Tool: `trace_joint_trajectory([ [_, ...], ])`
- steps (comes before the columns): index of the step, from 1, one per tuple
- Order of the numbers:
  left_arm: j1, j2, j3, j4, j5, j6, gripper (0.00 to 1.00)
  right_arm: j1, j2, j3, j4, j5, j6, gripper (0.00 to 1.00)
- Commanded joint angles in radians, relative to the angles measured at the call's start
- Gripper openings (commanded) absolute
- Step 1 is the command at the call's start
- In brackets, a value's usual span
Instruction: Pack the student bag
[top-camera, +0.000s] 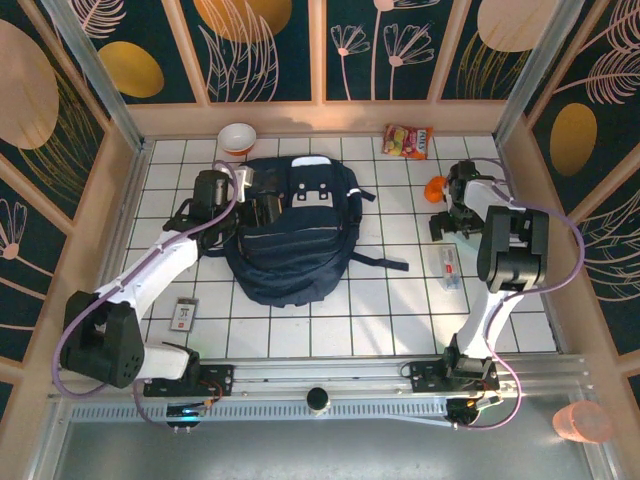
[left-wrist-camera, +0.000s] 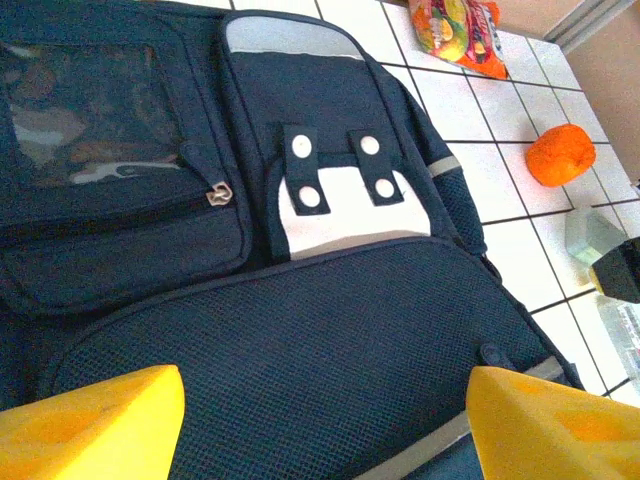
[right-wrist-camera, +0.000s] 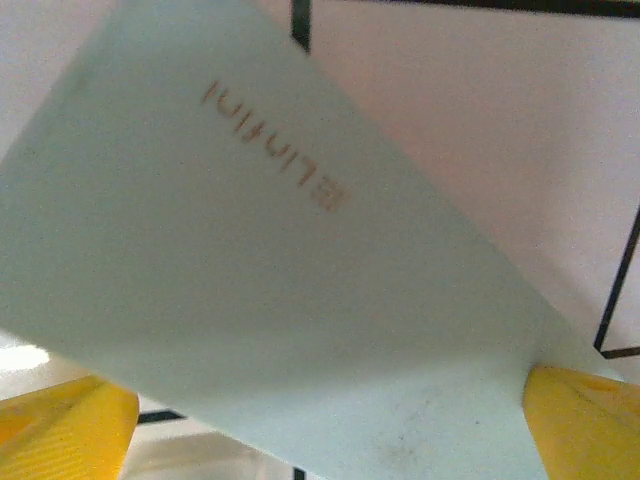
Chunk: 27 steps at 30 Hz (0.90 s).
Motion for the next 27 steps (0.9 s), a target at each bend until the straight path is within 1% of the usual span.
trace_joint_trajectory([
  [1,-0.002,0.023,0.064,-0.008,-0.024,0.020,0.74,-0.013,0.048,0.054,0.028,0.017,-0.027,0.99],
  [8,-0.002,0.067,0.100,-0.013,-0.024,0.008,0.73,-0.028,0.087,0.161,-0.001,-0.041,-0.046,0.99],
  [11,-0.002,0.076,0.109,-0.015,-0.023,0.006,0.73,-0.031,0.088,0.175,0.008,-0.010,-0.056,0.99],
  [13,-0.002,0.081,0.115,-0.018,-0.026,0.004,0.73,-0.036,0.100,0.189,0.009,-0.011,-0.060,0.99],
  [16,-0.002,0.084,0.125,-0.021,-0.023,0.002,0.73,-0.045,0.117,0.223,-0.013,-0.077,-0.054,0.99],
  [19,-0.002,0.081,0.126,-0.016,-0.022,-0.006,0.73,-0.067,0.094,0.240,-0.007,-0.230,-0.042,0.99],
  [21,-0.002,0.083,0.129,-0.015,-0.018,-0.012,0.73,-0.097,0.073,0.231,0.027,-0.305,-0.025,0.99],
  [27,-0.002,0.093,0.148,-0.015,-0.014,-0.013,0.73,-0.173,0.130,0.264,0.003,-0.382,0.000,0.99],
])
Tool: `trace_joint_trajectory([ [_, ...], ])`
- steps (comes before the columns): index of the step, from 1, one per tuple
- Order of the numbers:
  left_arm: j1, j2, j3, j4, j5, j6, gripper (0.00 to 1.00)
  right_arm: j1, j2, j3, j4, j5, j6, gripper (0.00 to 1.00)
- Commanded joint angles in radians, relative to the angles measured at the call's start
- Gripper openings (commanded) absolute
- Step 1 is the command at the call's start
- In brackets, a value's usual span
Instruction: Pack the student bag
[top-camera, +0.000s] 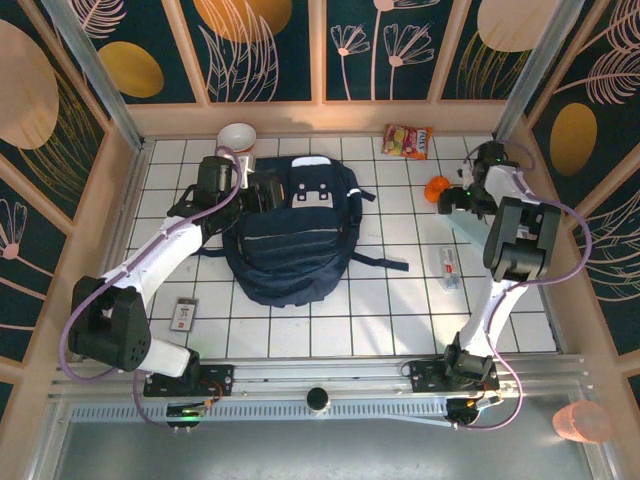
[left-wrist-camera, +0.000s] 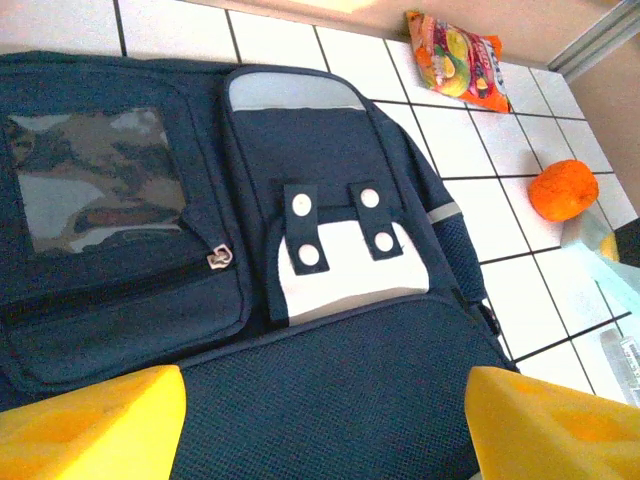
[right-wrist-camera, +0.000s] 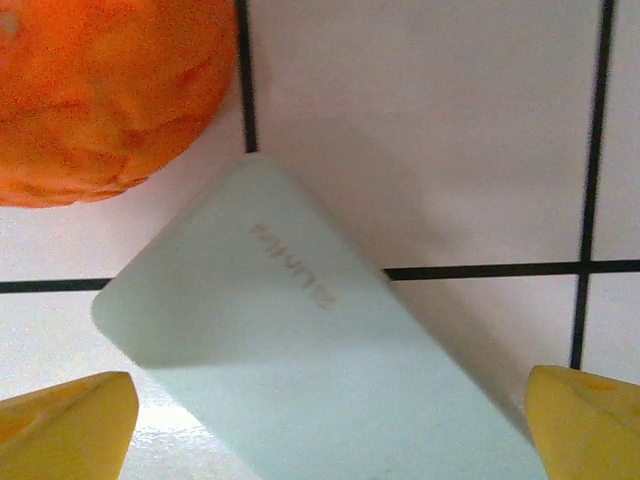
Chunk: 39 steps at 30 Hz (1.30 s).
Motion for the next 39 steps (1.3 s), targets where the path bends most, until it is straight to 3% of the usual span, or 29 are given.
trace_joint_trajectory([
  [1,-0.002,0.012,0.033,-0.001,0.008,-0.008,0.73,-0.040,0.040,0.042,-0.020,-0.089,0.027,0.99],
  [6,-0.003,0.012,0.022,0.009,0.011,-0.017,0.73,-0.062,0.061,0.031,-0.078,-0.096,0.060,0.99],
  [15,-0.002,-0.003,0.005,0.034,0.029,-0.017,0.73,-0.056,-0.077,-0.061,-0.176,-0.218,0.154,0.99],
  [17,-0.002,-0.010,-0.006,0.044,0.035,-0.018,0.73,-0.041,-0.119,-0.072,-0.191,-0.183,0.158,0.99],
  [26,-0.002,-0.028,-0.033,0.052,0.040,-0.004,0.74,0.106,-0.154,-0.093,-0.152,0.200,0.011,0.99],
  [39,-0.002,0.009,-0.004,0.026,0.029,0.003,0.74,0.100,0.013,-0.020,-0.159,0.159,0.008,0.99],
])
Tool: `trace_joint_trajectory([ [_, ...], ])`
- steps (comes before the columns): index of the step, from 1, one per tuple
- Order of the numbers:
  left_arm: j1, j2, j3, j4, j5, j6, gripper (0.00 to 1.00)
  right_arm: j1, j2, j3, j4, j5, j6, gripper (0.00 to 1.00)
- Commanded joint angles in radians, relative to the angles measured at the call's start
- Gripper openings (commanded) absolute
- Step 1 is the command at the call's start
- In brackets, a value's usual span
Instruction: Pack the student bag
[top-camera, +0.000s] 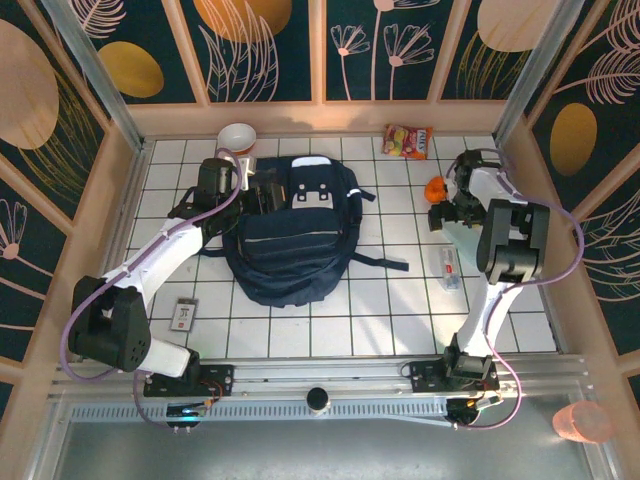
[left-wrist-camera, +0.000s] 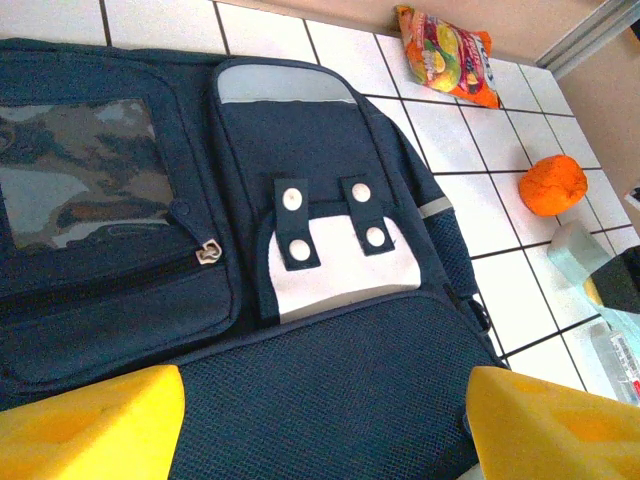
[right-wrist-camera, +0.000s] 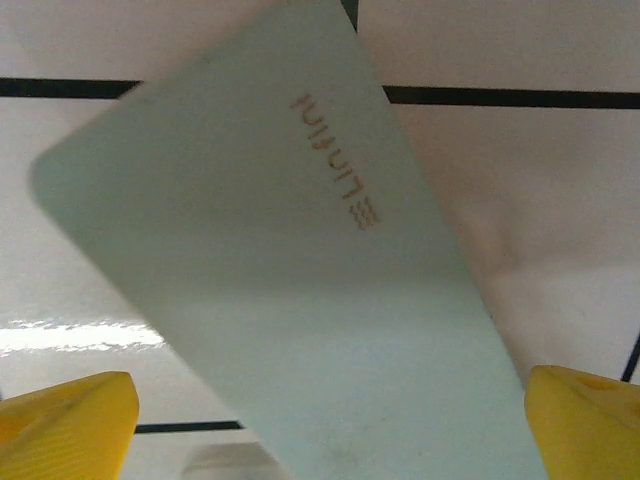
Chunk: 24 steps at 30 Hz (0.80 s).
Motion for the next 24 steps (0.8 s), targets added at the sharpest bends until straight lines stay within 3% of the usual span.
trace_joint_trajectory([
  [1,-0.002,0.015,0.025,-0.001,0.005,0.008,0.74,-0.014,0.041,0.048,-0.017,-0.020,-0.001,0.99],
  [6,-0.002,0.026,0.037,-0.001,0.005,-0.002,0.74,-0.037,0.099,0.107,-0.055,-0.057,0.039,0.96],
  [10,-0.002,0.029,0.045,0.000,0.007,-0.010,0.74,-0.043,0.064,0.131,-0.112,-0.165,0.074,0.95],
  [16,-0.002,0.025,0.042,0.023,0.021,-0.020,0.73,-0.063,-0.010,0.036,-0.080,-0.067,0.068,0.98],
  [24,-0.003,0.003,0.033,0.023,0.014,-0.007,0.74,-0.065,0.041,0.019,-0.037,-0.015,0.050,0.95],
])
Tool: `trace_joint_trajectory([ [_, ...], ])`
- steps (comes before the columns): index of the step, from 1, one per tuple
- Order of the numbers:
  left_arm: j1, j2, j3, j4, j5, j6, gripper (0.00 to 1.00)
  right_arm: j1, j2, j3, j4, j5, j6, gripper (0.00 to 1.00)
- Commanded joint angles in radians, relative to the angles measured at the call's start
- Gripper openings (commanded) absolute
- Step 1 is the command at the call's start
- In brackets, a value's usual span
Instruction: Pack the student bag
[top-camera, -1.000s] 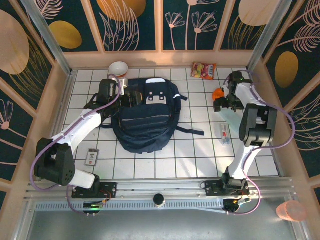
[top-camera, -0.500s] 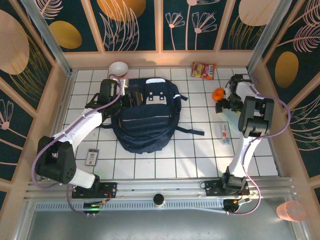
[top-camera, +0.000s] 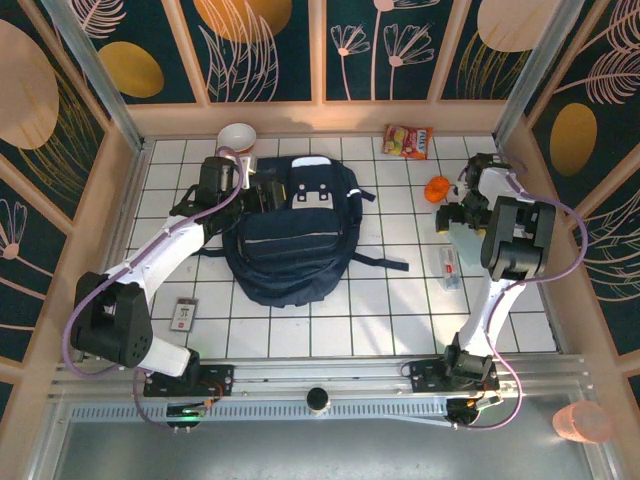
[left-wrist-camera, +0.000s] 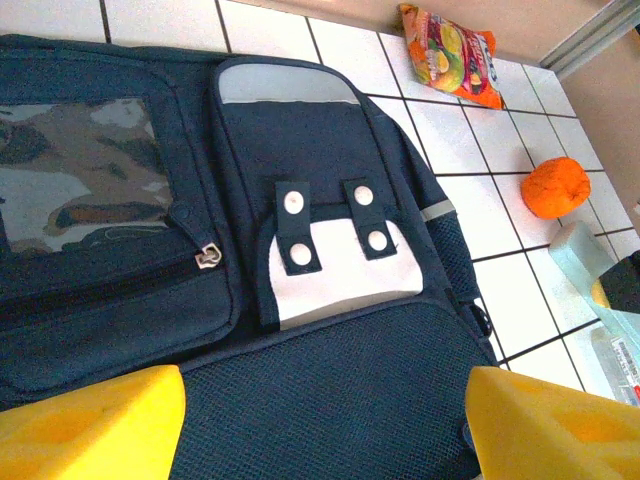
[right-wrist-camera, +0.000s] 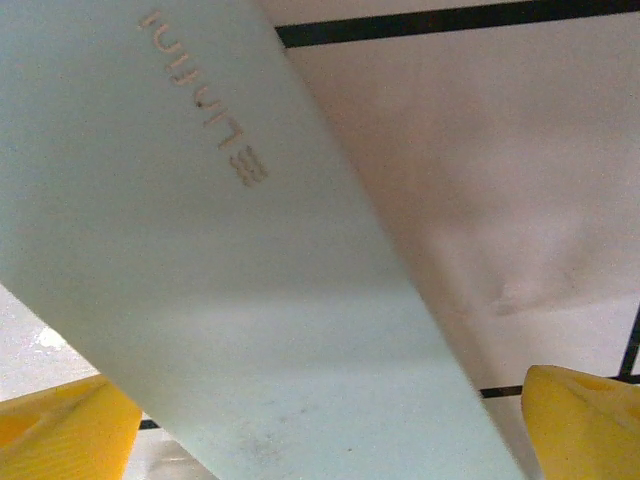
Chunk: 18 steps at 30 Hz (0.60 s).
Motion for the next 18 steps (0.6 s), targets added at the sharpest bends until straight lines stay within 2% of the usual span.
trace_joint_trajectory([
  [1,-0.002,-0.019,0.015,0.025,0.014,-0.002,0.74,-0.002,0.029,0.004,0.010,0.028,-0.005,0.94],
  [9,-0.002,-0.046,-0.003,0.031,-0.007,0.024,0.73,-0.003,0.050,-0.034,0.062,0.016,-0.007,0.83],
  [11,-0.002,-0.057,-0.007,0.025,-0.014,0.034,0.73,-0.002,0.055,-0.048,0.069,0.012,-0.006,0.78],
  [16,-0.002,-0.092,-0.015,0.012,-0.032,0.058,0.73,-0.001,0.030,-0.066,0.079,0.014,0.006,0.59],
  [18,-0.002,-0.112,-0.018,0.011,-0.032,0.080,0.73,-0.001,-0.003,-0.073,0.078,0.023,0.010,0.57],
])
